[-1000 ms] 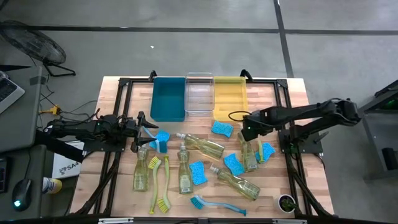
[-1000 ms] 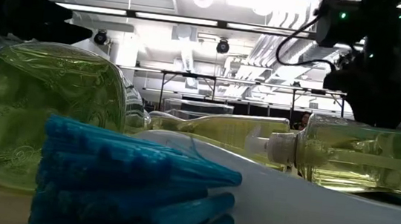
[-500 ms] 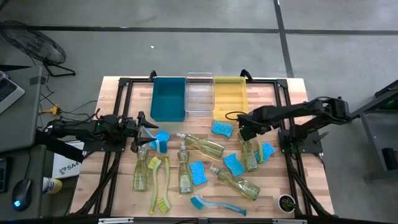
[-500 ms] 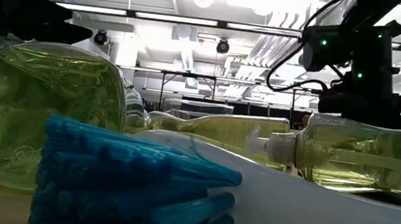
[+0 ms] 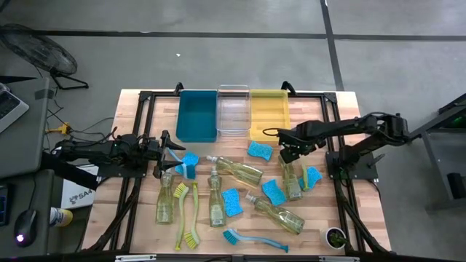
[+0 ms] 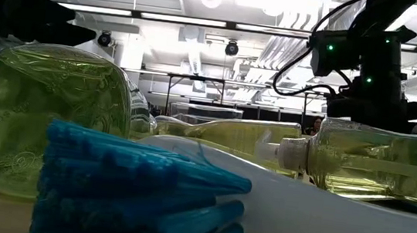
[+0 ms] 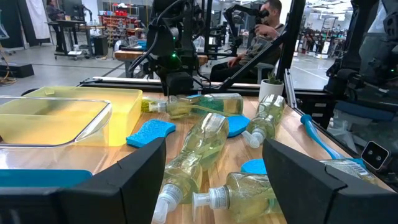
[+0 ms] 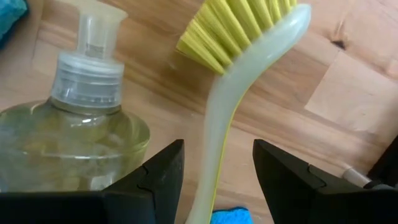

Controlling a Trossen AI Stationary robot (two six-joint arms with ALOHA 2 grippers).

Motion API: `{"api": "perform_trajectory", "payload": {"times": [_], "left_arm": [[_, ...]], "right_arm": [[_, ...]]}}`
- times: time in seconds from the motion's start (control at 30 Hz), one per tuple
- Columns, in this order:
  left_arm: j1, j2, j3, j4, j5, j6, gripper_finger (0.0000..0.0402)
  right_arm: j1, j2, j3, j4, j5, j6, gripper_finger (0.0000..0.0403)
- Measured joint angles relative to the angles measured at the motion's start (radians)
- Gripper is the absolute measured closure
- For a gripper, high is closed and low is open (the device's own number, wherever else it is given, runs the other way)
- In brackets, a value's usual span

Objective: Pick & Place Kitchen Sink Supplies
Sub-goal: Put the yellow dish brush into the yellow bin

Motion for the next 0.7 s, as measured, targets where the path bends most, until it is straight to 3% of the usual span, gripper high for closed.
{"api": "perform_trajectory", "payload": {"times": [0.37,0.7], "left_arm": [[0.000,0.000,0.000,0.000,0.000,0.000,0.0137],[0.000,0.000,0.000,0.000,0.000,0.000,0.0137]], "right_arm": [[0.000,-0.001,-0.107,0.133,-0.030,0.008,0.0217],[-0.017,-0.002,-0.116,0.159,-0.019,-0.026,0.0217]]}}
